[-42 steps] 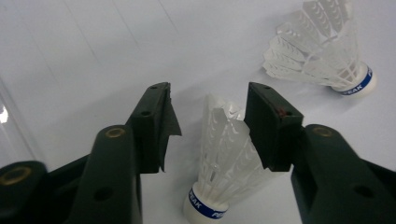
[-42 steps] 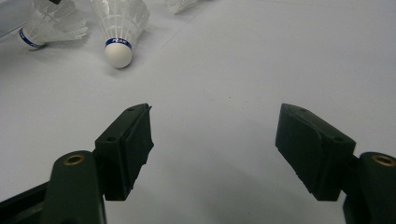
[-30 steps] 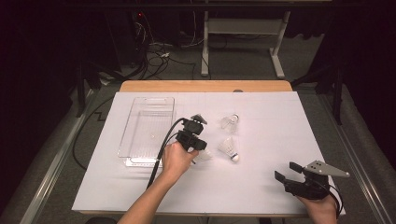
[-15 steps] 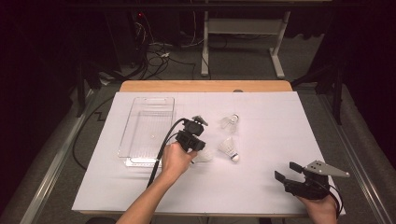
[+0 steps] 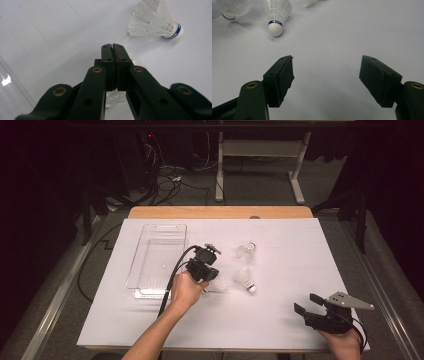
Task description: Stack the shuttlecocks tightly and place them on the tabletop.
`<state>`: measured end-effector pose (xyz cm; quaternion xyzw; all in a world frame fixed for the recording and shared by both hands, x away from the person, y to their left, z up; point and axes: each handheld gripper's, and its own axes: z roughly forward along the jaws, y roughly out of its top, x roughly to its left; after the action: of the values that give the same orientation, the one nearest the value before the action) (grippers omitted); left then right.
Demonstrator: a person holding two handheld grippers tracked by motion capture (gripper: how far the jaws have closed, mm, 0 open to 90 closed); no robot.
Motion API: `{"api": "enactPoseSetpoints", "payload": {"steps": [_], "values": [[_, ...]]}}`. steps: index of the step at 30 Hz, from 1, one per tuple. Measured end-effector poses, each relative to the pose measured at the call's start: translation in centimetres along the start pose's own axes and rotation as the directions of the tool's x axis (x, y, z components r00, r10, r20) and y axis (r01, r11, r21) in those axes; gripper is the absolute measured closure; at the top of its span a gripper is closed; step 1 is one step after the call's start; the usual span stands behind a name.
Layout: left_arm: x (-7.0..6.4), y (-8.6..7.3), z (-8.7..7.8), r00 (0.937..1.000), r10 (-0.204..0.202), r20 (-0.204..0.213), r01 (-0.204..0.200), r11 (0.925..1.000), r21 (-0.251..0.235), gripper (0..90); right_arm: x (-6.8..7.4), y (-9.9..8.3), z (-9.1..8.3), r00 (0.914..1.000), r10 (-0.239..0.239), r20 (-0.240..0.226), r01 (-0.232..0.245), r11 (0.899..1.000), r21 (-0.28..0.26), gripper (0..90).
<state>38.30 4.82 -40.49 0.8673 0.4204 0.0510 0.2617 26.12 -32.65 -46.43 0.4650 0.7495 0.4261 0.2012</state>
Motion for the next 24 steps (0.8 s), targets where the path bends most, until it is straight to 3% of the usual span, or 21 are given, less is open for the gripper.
{"api": "enactPoseSetpoints", "payload": {"steps": [8,16,24], "values": [[0.3,0.5,-0.7,0.9996,0.026,-0.013,-0.026,0.9992,-0.030,87.9,0.0,0.0,0.0,1.0000,0.003,0.001,-0.003,1.000,0.001,27.7],[0.9,1.9,-1.2,0.9996,0.023,-0.018,-0.023,0.9982,-0.055,87.9,0.0,0.0,0.0,1.0000,0.007,-0.001,-0.007,1.000,-0.001,27.7],[1.5,3.5,-1.4,0.9977,0.049,-0.048,-0.051,0.9971,-0.057,87.9,-0.1,0.0,0.0,1.0000,0.003,-0.001,-0.003,1.000,0.003,27.7]]}}
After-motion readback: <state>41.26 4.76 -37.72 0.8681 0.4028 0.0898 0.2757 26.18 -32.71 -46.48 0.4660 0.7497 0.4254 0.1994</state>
